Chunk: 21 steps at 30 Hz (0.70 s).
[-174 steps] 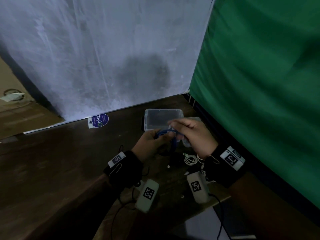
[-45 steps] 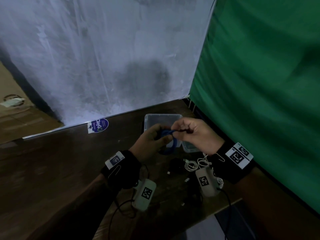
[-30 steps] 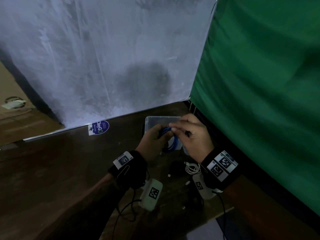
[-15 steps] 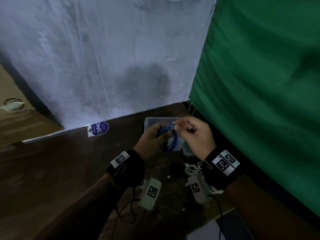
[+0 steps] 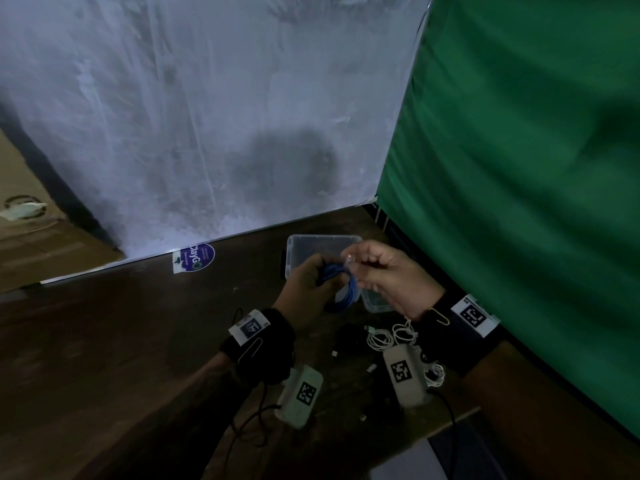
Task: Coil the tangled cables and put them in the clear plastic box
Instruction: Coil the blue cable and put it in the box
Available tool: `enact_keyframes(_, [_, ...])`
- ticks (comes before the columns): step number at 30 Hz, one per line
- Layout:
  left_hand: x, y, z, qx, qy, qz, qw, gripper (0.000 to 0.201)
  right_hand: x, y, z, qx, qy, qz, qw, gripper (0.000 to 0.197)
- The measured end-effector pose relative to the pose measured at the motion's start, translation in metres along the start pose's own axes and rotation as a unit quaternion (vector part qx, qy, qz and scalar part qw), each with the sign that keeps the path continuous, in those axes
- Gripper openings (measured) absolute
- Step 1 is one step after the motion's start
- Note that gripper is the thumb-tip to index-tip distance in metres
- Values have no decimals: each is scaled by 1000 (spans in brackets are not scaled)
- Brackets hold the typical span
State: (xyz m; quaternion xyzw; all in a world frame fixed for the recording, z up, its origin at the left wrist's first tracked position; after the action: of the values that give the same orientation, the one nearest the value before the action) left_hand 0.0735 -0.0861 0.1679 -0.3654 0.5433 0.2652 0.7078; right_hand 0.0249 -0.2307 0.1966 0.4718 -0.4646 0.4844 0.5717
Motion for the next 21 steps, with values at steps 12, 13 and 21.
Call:
enact_keyframes(12, [-3,5,-8,6,222,98,970,19,11,13,-3,-47,101,72,991,2])
enact_keyframes(13, [-3,5,-8,10,212,96,973,20,14,13,-3,-56,111,83,989,1])
enact_keyframes(21, [4,6,-7,55,52,72,995,27,9,10,6,-62,160,85,981,7])
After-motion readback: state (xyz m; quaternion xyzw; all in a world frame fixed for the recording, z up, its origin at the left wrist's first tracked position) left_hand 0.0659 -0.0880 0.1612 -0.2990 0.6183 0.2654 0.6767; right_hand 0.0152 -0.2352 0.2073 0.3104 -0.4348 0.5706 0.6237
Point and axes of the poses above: each hand's wrist, its own y-axis away from the middle knuckle, its own z-axis out of the back of the hand, x = y × z, the point moved 5 cm from there along -y, towards the middle knuckle, and after that the axes turned 7 degrees about -z, right-handed, at the moved point
